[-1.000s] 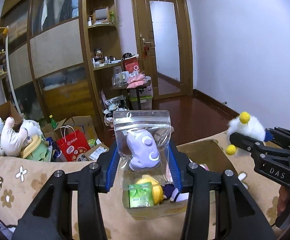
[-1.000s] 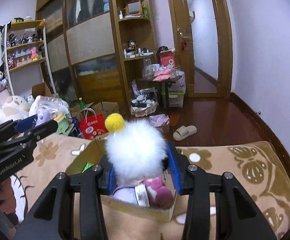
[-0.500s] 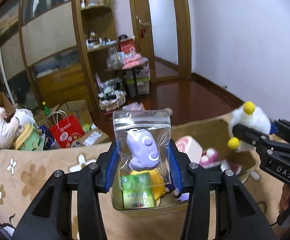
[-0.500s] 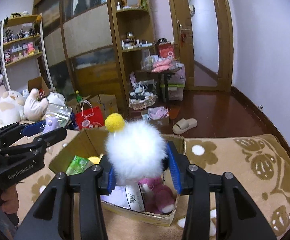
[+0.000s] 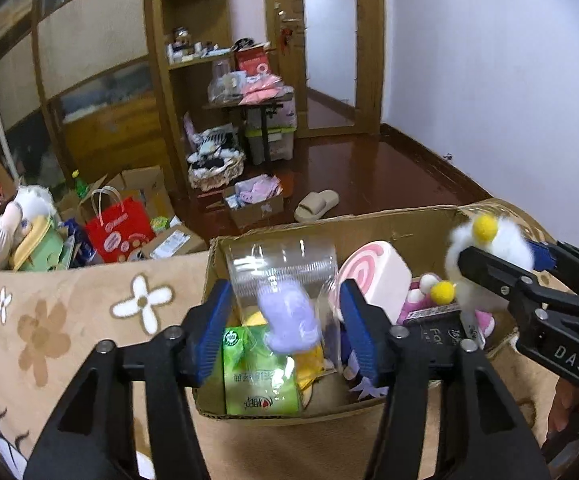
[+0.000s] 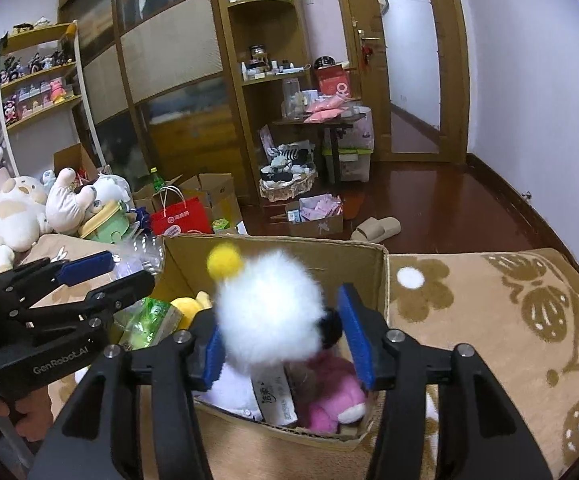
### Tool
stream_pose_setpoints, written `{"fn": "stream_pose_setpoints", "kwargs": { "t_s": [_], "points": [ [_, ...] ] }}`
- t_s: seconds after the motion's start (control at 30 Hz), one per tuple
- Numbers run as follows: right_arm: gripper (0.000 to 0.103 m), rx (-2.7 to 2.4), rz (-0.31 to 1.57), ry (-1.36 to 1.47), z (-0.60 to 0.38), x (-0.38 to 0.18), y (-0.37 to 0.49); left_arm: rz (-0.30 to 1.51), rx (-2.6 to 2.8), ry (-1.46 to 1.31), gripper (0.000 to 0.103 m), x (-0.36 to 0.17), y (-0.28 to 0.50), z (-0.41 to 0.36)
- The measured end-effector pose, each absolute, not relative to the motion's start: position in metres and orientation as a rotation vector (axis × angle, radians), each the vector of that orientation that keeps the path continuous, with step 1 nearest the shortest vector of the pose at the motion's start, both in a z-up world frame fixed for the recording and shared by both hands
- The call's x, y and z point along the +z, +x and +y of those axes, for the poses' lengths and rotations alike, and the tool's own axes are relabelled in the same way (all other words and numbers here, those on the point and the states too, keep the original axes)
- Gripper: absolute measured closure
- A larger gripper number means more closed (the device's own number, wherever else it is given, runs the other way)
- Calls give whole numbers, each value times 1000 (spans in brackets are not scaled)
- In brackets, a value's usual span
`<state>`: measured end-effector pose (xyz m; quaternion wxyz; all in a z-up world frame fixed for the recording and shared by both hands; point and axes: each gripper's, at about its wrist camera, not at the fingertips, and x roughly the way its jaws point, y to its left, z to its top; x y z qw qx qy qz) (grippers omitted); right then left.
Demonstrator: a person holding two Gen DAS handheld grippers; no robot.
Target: Organize soft objects
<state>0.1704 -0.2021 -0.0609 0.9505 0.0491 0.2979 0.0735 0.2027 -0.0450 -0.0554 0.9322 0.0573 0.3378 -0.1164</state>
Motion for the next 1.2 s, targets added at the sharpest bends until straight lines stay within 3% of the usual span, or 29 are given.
{"fn": "stream_pose_setpoints", "kwargs": {
  "t_s": [0.13, 0.2, 0.43, 0.5, 0.6, 0.67, 0.77, 1.2],
  "points": [
    [32, 132, 621, 113, -207, -66, 173, 705, -238, 132, 45, -58, 202, -45],
    [30, 129, 626, 117, -208, -67, 172, 697, -228, 151, 32, -57, 199, -45],
    [12, 113, 595, 129, -210, -54, 159, 674, -210, 175, 30, -47, 188, -39],
    [8, 116, 584, 125, -208, -49, 154, 670, -192, 170, 22, -43, 184, -35],
    [1, 106, 561, 106, -204, -40, 146, 652, -170, 146, 20, -34, 174, -25],
    [1, 106, 545, 99, -202, -34, 138, 646, -163, 140, 19, -29, 168, -20],
    [0, 99, 526, 95, -201, -25, 125, 623, -143, 134, 8, -20, 155, -13],
    [0, 65, 422, 86, -211, 18, 62, 528, -96, 119, 4, 17, 90, 5]
  ]
}}
